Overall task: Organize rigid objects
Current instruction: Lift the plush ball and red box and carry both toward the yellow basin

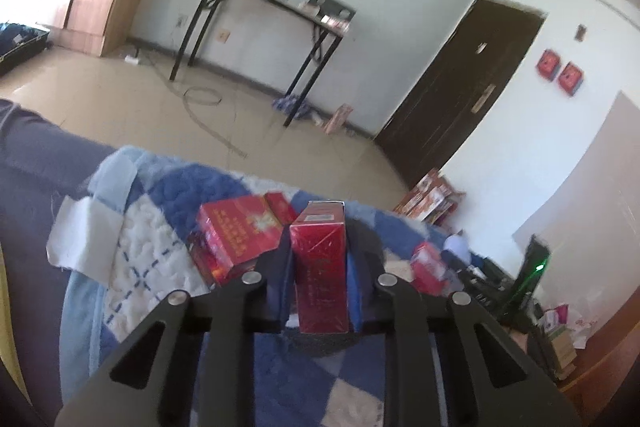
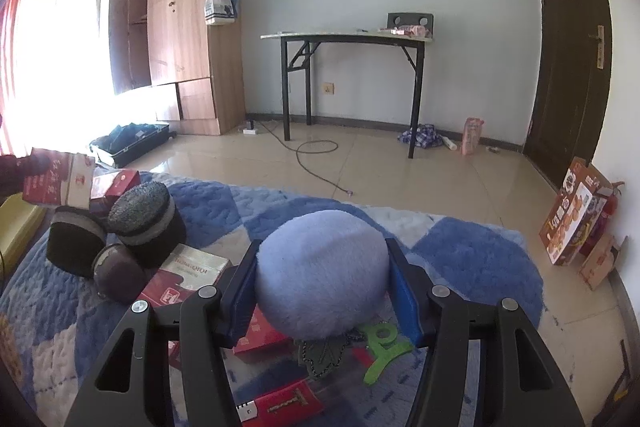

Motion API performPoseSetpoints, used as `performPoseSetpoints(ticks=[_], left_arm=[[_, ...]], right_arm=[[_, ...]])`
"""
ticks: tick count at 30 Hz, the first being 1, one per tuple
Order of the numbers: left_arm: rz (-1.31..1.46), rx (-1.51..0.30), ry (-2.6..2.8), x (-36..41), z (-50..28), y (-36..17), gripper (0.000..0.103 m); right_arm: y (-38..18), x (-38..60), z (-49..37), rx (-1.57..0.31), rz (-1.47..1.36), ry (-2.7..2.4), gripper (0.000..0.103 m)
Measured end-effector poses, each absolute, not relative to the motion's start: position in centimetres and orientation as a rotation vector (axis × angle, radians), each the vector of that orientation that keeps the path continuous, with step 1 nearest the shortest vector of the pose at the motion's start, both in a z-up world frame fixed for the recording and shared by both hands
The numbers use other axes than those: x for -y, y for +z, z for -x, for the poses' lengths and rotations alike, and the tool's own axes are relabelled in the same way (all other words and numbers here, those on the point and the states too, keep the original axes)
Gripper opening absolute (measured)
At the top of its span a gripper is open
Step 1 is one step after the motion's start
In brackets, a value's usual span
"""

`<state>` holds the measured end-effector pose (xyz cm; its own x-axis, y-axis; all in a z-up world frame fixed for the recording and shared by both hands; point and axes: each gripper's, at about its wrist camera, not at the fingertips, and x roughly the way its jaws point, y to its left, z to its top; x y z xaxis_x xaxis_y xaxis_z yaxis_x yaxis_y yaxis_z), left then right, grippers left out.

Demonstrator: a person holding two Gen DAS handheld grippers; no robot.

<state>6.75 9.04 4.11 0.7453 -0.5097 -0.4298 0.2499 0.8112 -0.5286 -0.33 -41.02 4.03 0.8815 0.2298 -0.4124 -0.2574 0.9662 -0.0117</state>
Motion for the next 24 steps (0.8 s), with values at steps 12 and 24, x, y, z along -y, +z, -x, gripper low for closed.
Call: performPoseSetpoints(ticks=[12, 24], left_arm=[[0.327, -0.469, -0.339, -12.1, -0.7, 8.8, 0.023], [0.150, -0.403, 0.113, -27.4, 7.7, 11.1, 0.023]], right_arm=[[6.3, 40.3, 3.7, -0.310, 0.086, 0.292, 0.057], [11.4, 21.7, 8.1, -0.351, 0.268, 0.877, 0.056]])
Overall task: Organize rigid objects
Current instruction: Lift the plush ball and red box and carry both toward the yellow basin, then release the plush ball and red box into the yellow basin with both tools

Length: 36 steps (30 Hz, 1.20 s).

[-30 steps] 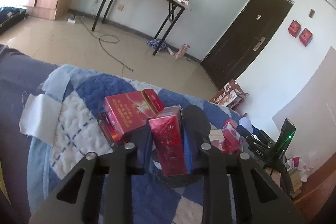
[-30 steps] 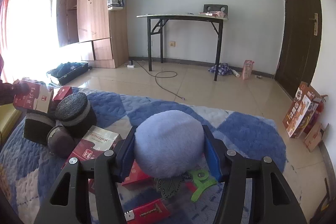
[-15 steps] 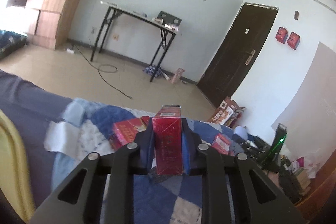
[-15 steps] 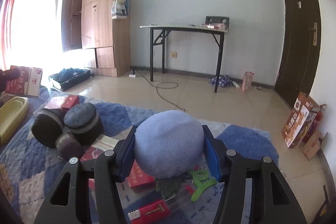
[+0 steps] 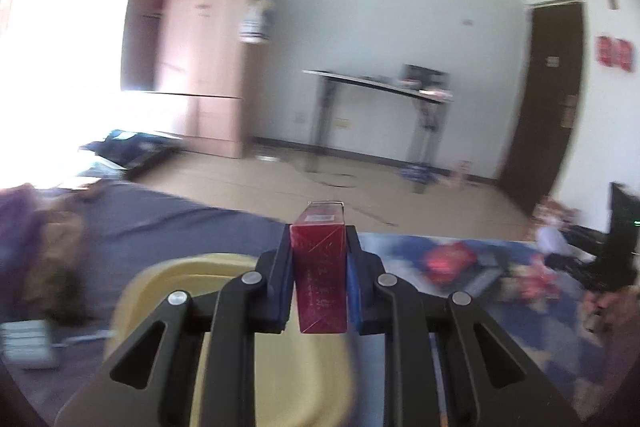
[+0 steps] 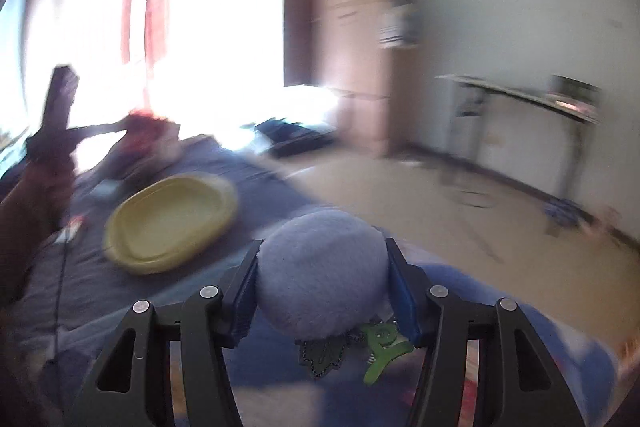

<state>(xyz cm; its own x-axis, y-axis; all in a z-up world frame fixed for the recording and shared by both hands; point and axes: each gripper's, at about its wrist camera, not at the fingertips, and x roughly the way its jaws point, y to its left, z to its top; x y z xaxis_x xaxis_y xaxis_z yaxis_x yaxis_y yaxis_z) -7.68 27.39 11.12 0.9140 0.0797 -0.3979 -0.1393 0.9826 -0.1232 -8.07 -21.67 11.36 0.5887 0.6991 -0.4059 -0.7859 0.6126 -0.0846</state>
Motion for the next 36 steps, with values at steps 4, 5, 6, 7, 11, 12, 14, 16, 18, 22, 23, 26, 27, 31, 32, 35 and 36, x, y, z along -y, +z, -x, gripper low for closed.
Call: performPoseSetpoints(ticks=[4, 5, 6, 7, 11, 12, 14, 16, 18, 22, 23, 26, 27, 31, 32, 35, 36], left_arm=[[0.136, -0.425, 0.247, -32.9, 7.3, 7.6, 0.023], [0.151, -0.454, 0.258, -33.7, 6.9, 6.7, 0.023], [0.157, -0.486, 0.279, -34.6, 6.5, 5.5, 0.023], [0.147, -0.502, 0.292, -35.0, 6.2, 4.5, 0.023], [0.150, -0.546, 0.286, -36.5, 5.6, 0.9, 0.023], [0.152, -0.561, 0.281, -36.7, 5.6, 0.6, 0.023], [0.125, -0.602, 0.280, -37.3, 5.0, -0.4, 0.024], [0.096, -0.642, 0.286, -37.4, 4.7, -1.0, 0.024], [0.100, -0.645, 0.287, -37.8, 4.8, -1.4, 0.024], [0.137, -0.638, 0.268, -37.9, 5.5, -1.7, 0.024], [0.138, -0.651, 0.267, -37.8, 5.6, -2.1, 0.024], [0.147, -0.700, 0.271, -37.9, 5.2, -3.7, 0.028], [0.150, -0.699, 0.278, -38.0, 5.2, -3.9, 0.033], [0.193, -0.615, 0.295, -38.2, 6.5, -1.9, 0.075], [0.206, -0.561, 0.298, -38.0, 7.4, -0.7, 0.087], [0.238, -0.424, 0.270, -36.2, 9.2, 3.4, 0.103], [0.227, -0.406, 0.239, -35.0, 9.3, 4.7, 0.103]], right_arm=[[8.7, 7.2, 8.3, -0.435, 0.454, 1.070, 0.056], [7.7, 4.3, 8.5, -0.445, 0.501, 1.093, 0.055], [6.4, 1.0, 8.7, -0.461, 0.540, 1.126, 0.055], [5.3, -1.3, 8.7, -0.484, 0.560, 1.152, 0.055], [0.5, -10.4, 8.3, -0.554, 0.674, 1.205, 0.055], [-0.2, -11.9, 8.2, -0.568, 0.689, 1.211, 0.055], [-1.3, -14.8, 7.3, -0.588, 0.716, 1.213, 0.055], [-2.1, -16.0, 7.1, -0.595, 0.746, 1.197, 0.055], [-2.7, -16.9, 6.5, -0.618, 0.740, 1.196, 0.055], [-3.4, -18.3, 6.6, -0.638, 0.714, 1.207, 0.056], [-3.6, -18.0, 6.1, -0.637, 0.711, 1.206, 0.057], [-3.7, -17.9, 5.9, -0.636, 0.702, 1.192, 0.064], [-3.8, -18.1, 6.0, -0.639, 0.697, 1.190, 0.074], [-2.3, -16.2, 6.4, -0.609, 0.649, 1.183, 0.092], [-1.3, -15.3, 6.5, -0.581, 0.637, 1.175, 0.095], [2.8, -10.6, 6.3, -0.514, 0.555, 1.148, 0.100], [4.1, -8.9, 5.9, -0.493, 0.530, 1.123, 0.103]])
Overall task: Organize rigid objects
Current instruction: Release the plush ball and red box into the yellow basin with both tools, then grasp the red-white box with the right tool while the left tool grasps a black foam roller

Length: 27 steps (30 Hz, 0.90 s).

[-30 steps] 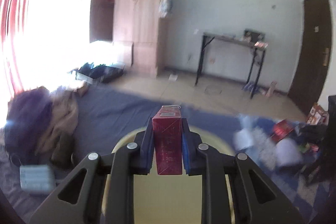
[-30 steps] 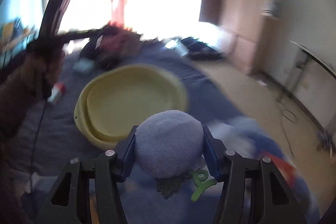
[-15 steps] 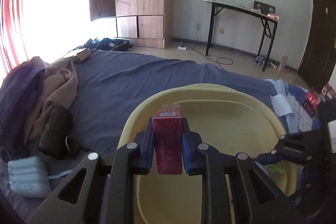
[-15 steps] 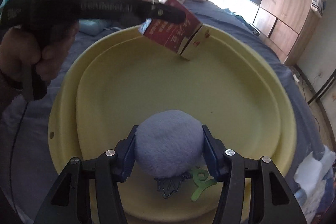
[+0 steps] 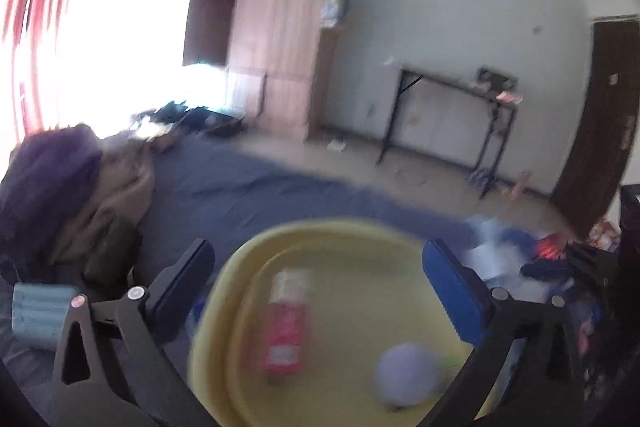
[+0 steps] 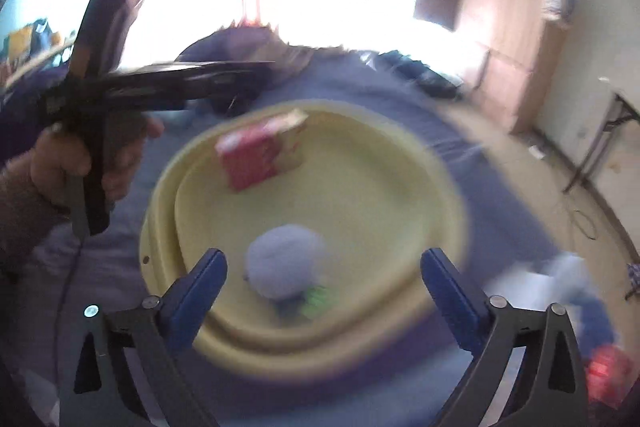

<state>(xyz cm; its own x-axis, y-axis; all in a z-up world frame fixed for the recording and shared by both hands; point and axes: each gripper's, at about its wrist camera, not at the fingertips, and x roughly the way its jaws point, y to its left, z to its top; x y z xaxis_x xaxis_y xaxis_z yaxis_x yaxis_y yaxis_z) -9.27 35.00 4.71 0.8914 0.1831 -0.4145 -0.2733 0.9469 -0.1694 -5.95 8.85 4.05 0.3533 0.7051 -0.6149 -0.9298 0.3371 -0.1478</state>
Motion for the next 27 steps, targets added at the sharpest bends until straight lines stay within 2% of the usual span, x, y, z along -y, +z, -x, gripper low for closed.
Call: performPoseSetpoints(ticks=[3, 7, 10, 13, 19, 27], left_arm=[[0.164, -0.408, 0.124, -29.9, 7.9, 7.3, 0.103], [0.099, -0.441, -0.061, -22.0, 3.9, 8.2, 0.103], [0.076, -0.506, -0.211, -15.5, -0.1, 7.1, 0.103], [0.046, -0.573, -0.317, -9.5, -3.4, 5.5, 0.103], [-0.209, -0.602, -0.432, -1.7, -6.3, 3.4, 0.103], [-0.391, -0.632, -0.488, 0.8, -7.4, 1.5, 0.103]], right_arm=[[7.9, -0.8, 4.8, -0.431, 0.449, 1.002, 0.103], [11.0, 13.6, 3.3, -0.362, 0.335, 0.713, 0.103], [10.5, 23.9, 1.7, -0.408, 0.206, 0.479, 0.103], [7.6, 31.6, 0.2, -0.506, 0.067, 0.322, 0.103], [0.9, 33.5, -2.3, -0.670, -0.103, 0.380, 0.103], [0.2, 34.8, -5.6, -0.646, 0.103, 0.433, 0.103]])
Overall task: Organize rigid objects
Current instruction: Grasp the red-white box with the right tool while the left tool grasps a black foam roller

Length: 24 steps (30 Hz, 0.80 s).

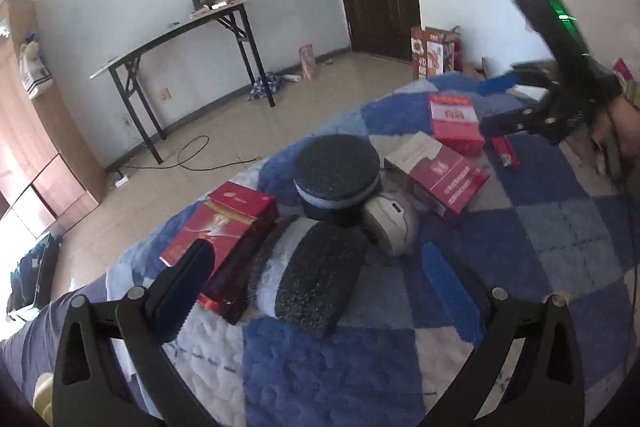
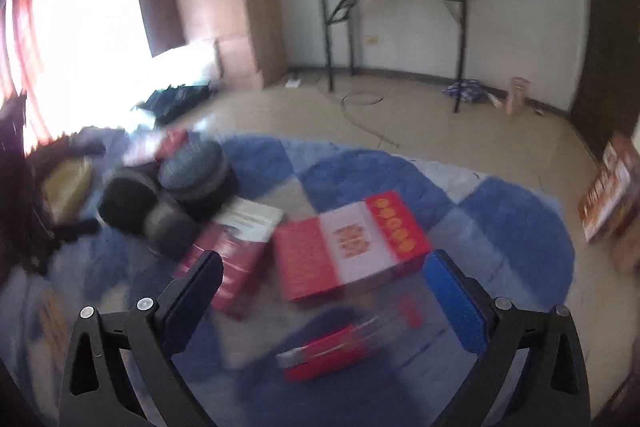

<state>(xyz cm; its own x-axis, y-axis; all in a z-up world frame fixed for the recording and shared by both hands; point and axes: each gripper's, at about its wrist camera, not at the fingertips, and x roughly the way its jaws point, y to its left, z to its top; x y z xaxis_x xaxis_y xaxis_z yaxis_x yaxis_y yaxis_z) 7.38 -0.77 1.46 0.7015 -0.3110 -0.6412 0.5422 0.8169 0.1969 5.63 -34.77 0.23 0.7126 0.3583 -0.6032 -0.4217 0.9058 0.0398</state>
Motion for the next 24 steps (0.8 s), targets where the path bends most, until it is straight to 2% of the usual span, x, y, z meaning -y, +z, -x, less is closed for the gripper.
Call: performPoseSetpoints(ticks=[4, 7, 8, 9, 11, 12, 15, 16, 17, 24], left_arm=[[-0.394, -0.641, -0.520, 1.2, -7.8, 0.6, 0.103], [-0.416, -0.649, -0.514, 1.6, -7.9, 0.1, 0.101], [-0.415, -0.651, -0.510, 1.7, -8.0, -0.1, 0.096], [-0.410, -0.661, -0.510, 1.8, -8.1, -0.3, 0.085], [-0.407, -0.676, -0.482, 1.7, -8.4, -0.7, 0.073], [-0.418, -0.672, -0.458, 1.7, -8.4, -0.8, 0.061], [-0.355, -0.692, -0.450, 0.9, -8.8, -0.4, 0.060], [-0.343, -0.697, -0.448, 0.6, -8.7, -0.3, 0.060], [-0.343, -0.696, -0.449, 0.6, -8.6, -0.3, 0.059], [-0.421, -0.638, -0.446, 1.4, -7.9, -1.2, 0.061]], right_arm=[[-1.4, 34.0, -8.4, -0.695, 0.193, 0.458, 0.103], [-1.4, 33.2, -9.0, -0.650, 0.236, 0.449, 0.103], [-1.4, 33.3, -9.2, -0.653, 0.234, 0.454, 0.103], [-1.5, 33.1, -9.7, -0.663, 0.229, 0.453, 0.103], [-1.8, 33.1, -9.9, -0.676, 0.230, 0.456, 0.103], [-2.1, 33.0, -9.8, -0.682, 0.235, 0.452, 0.103], [-2.4, 33.4, -9.6, -0.678, 0.247, 0.436, 0.101], [-2.2, 33.4, -9.6, -0.671, 0.243, 0.435, 0.095], [-2.2, 33.6, -9.3, -0.662, 0.238, 0.435, 0.094], [-2.4, 34.1, -8.3, -0.644, 0.256, 0.426, 0.093]])
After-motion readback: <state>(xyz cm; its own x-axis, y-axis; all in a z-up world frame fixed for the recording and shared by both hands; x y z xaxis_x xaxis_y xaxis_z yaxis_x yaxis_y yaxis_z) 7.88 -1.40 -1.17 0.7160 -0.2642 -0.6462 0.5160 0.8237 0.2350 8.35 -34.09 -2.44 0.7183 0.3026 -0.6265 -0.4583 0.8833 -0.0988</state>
